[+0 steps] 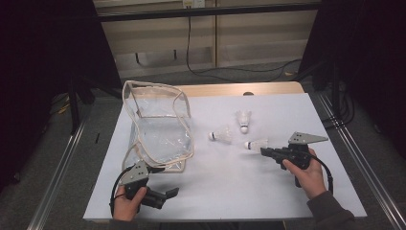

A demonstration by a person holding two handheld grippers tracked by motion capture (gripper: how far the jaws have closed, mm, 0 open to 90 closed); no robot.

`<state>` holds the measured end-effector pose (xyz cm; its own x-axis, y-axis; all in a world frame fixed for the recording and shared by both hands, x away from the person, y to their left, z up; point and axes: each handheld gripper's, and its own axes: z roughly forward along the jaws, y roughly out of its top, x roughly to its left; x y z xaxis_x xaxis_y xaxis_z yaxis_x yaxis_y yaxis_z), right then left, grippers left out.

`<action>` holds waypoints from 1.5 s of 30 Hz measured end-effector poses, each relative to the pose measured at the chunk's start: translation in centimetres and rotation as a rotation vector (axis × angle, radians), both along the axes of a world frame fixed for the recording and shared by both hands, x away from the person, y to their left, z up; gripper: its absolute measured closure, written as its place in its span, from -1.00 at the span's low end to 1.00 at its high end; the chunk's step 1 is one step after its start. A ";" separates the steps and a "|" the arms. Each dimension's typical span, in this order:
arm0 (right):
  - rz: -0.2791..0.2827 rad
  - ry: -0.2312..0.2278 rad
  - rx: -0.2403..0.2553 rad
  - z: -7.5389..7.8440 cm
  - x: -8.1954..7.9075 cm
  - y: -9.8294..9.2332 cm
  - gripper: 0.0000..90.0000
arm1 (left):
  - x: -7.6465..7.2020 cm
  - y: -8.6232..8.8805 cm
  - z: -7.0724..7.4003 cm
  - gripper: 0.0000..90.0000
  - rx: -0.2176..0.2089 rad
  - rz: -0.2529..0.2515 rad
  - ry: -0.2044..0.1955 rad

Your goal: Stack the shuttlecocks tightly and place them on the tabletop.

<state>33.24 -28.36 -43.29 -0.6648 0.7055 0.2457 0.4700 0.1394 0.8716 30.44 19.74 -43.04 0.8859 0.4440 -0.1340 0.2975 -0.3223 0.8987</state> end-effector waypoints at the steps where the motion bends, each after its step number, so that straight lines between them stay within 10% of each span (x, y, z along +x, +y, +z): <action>1: 0.003 0.000 0.004 0.0 0.0 0.0 1.00 | 0.0 0.0 0.0 -0.92 0.000 -0.001 0.000; 45: -0.052 -0.002 0.001 0.1 1.8 0.2 1.00 | 0.0 0.0 0.0 -0.93 -0.008 0.001 -0.005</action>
